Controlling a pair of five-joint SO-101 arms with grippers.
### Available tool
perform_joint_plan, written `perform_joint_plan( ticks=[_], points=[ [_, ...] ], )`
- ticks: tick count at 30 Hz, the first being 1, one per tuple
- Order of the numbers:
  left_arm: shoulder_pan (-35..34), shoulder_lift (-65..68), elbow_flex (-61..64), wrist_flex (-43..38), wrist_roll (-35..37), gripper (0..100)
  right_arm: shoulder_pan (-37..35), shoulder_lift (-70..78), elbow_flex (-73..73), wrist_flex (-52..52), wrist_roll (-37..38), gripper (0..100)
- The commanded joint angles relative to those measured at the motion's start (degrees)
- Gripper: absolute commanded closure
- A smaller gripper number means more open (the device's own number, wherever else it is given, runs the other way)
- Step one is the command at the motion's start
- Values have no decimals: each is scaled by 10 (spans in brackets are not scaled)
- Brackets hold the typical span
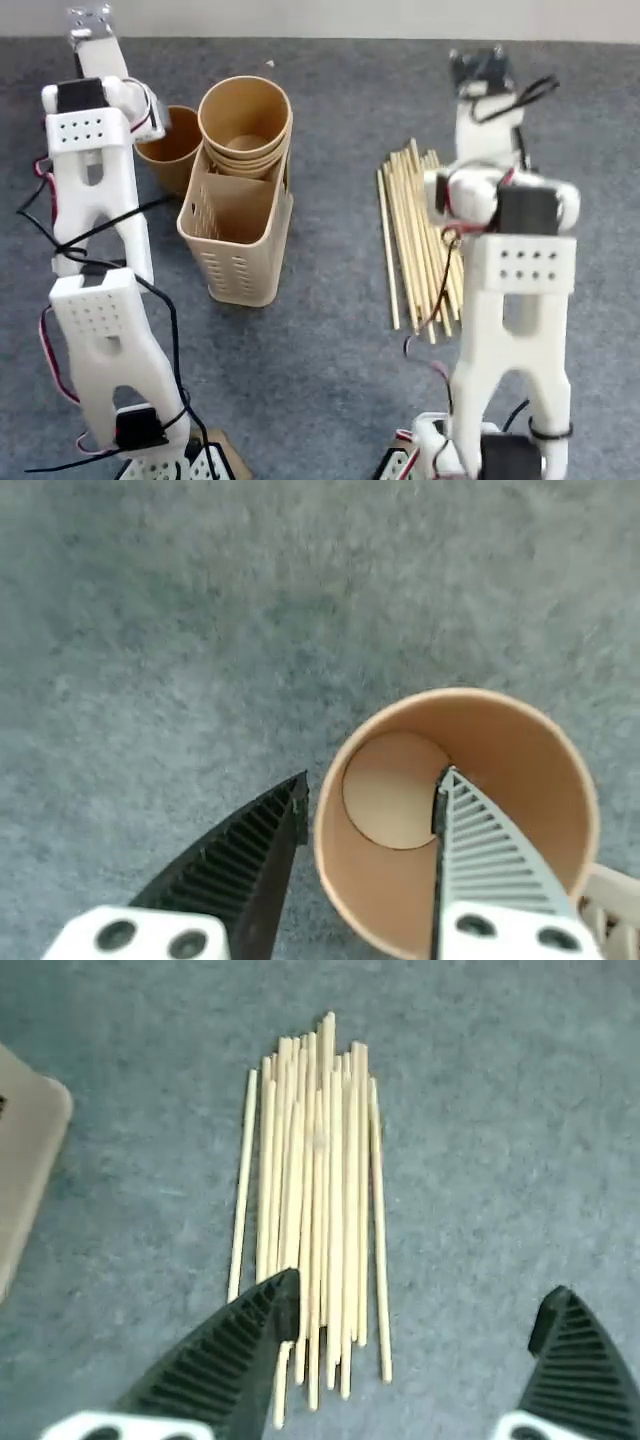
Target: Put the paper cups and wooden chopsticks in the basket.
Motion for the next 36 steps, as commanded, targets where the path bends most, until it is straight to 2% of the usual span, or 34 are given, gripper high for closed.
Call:
perform_joint_plan(
  ticks=[1,4,7,13,18,21,24,32,36],
  points=[
    [-5,9,-6,3,4,776,8,-62,141,-75,16,642],
    [-4,34,-6,4,4,822,23,-72,219,-110,16,642],
    [-5,50,-6,4,-4,996,38,-76,259,-129,16,642],
    [-12,51,-25,16,-27,995,67,-77,272,-132,17,642],
    [-32,28,-192,98,-28,996,64,-77,318,-146,17,642],
    [-25,0,-321,164,-65,996,63,-77,377,-196,12,642],
    [0,-43,-417,213,-69,996,63,-77,444,-259,11,642],
    [62,-262,-371,216,-69,996,63,-77,557,-398,-51,642],
    [131,-349,-313,216,-69,996,63,-77,576,-428,-53,642]
  ],
)
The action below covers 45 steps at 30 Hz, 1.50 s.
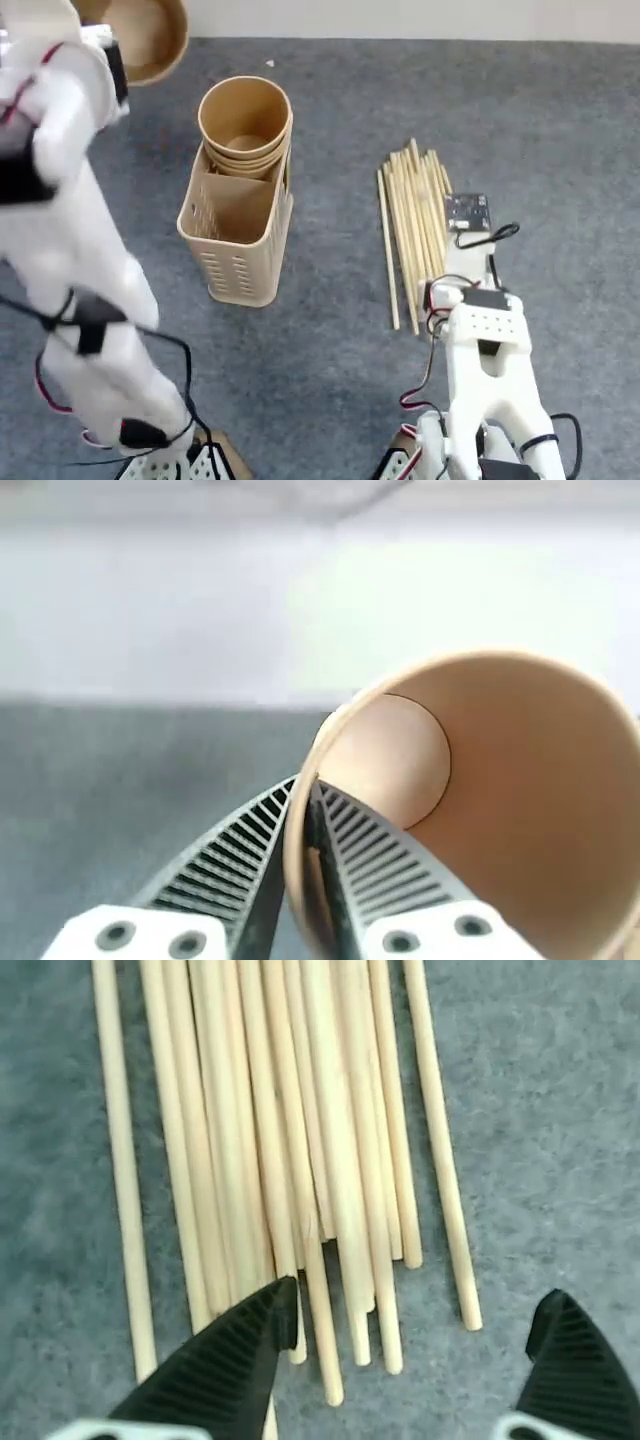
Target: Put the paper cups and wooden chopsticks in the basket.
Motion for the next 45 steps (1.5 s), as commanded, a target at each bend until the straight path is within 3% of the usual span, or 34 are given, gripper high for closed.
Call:
perform_joint_plan(
  ticks=[1,6,14,29,40,42,45],
  points=[
    [66,-90,58,2,-4,996,3,-19,9,-29,-6,642],
    [122,-153,202,3,24,996,4,-19,43,-72,-3,642],
    [124,-129,332,-8,32,996,4,-19,44,-72,-3,642],
    [123,91,333,-10,28,995,4,-19,48,-72,-3,642],
    [107,151,329,-13,27,995,4,-19,48,-72,-3,642],
    [97,149,320,-14,27,968,4,-19,48,-72,-3,642],
    [86,121,272,-10,27,842,3,-19,48,-72,-3,642]
  ],
)
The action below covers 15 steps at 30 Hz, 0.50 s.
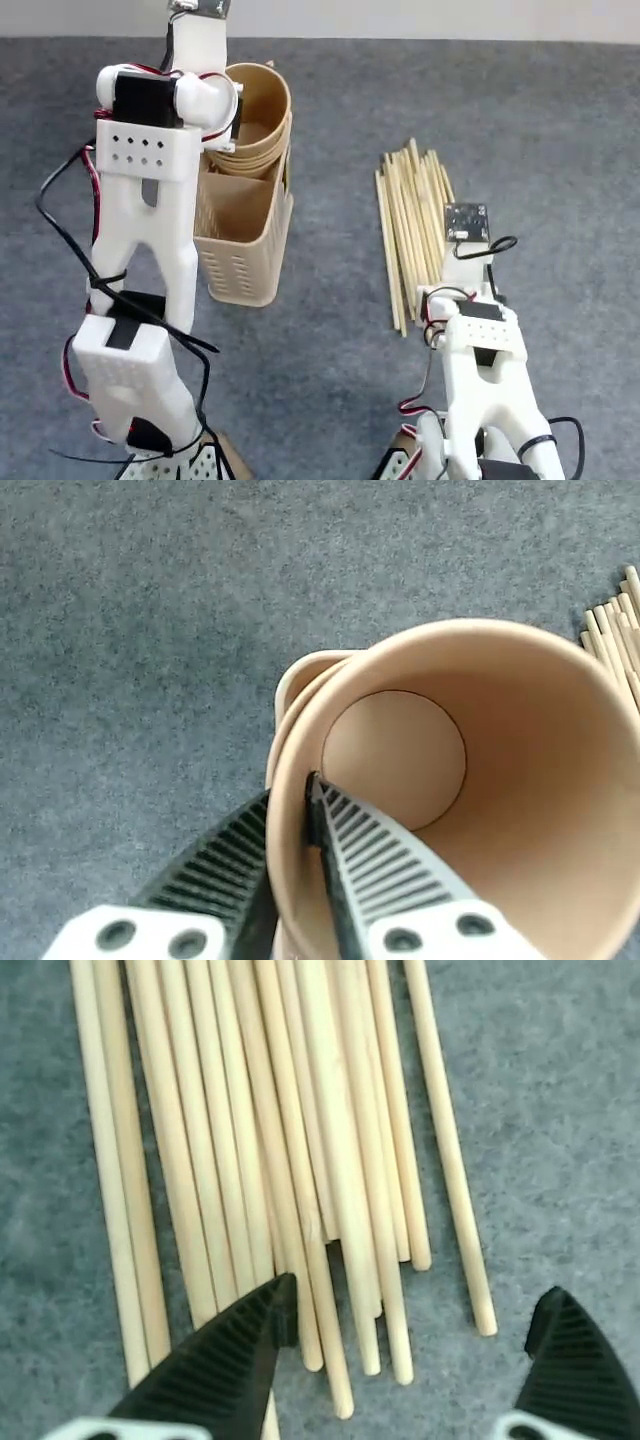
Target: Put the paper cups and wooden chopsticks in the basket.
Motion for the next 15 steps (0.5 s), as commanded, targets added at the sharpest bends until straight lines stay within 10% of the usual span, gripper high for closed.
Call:
perform_joint_plan(
  ticks=[1,15],
  points=[
    [-18,-22,-44,0,-2,806,3,-19,-1,-7,-2,642],
    [-21,-172,-82,0,-39,786,3,-18,-1,-7,-2,642]
  ],
)
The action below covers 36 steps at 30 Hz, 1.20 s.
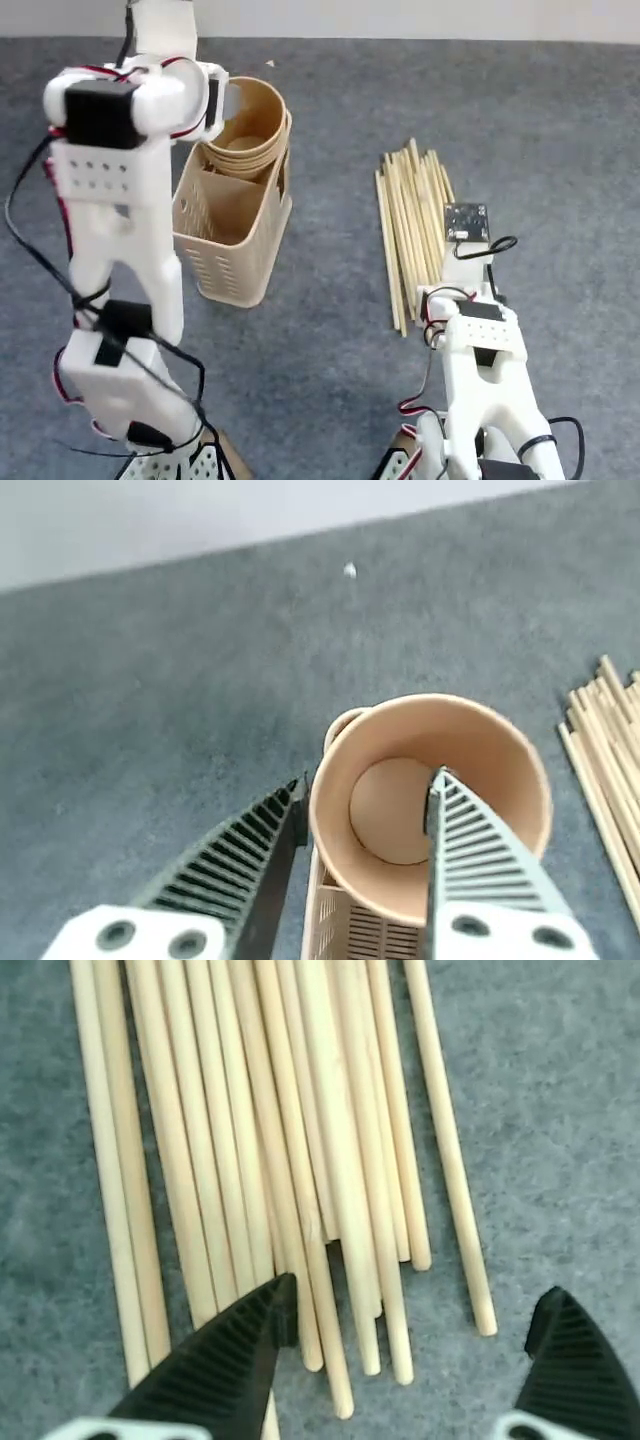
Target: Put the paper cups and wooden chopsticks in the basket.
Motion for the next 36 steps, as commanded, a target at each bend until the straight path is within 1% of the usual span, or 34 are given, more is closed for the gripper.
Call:
perform_joint_plan(
  ticks=[1,6,10,17,21,23,27,33,36],
  points=[
    [-16,-42,-18,-5,-7,786,3,-18,-1,-7,-2,642],
    [-66,-9,10,-10,-8,786,3,-19,-1,-7,-2,642],
    [-88,41,36,-10,-8,786,3,-19,-1,-7,-2,642],
    [-85,123,36,-10,-9,786,-3,-19,-1,-7,-2,642],
    [-85,142,36,-10,-9,786,-6,-19,-1,-7,-2,642],
    [-85,135,27,-10,-9,786,-6,-19,-1,-7,-2,642],
    [-85,101,-29,-5,-8,786,-6,-19,-1,-7,-2,642],
    [-89,22,-70,-5,-6,786,-6,-18,-1,-7,-2,642],
    [-114,-34,-78,-6,-5,786,-6,-18,-1,-7,-2,642]
  ],
)
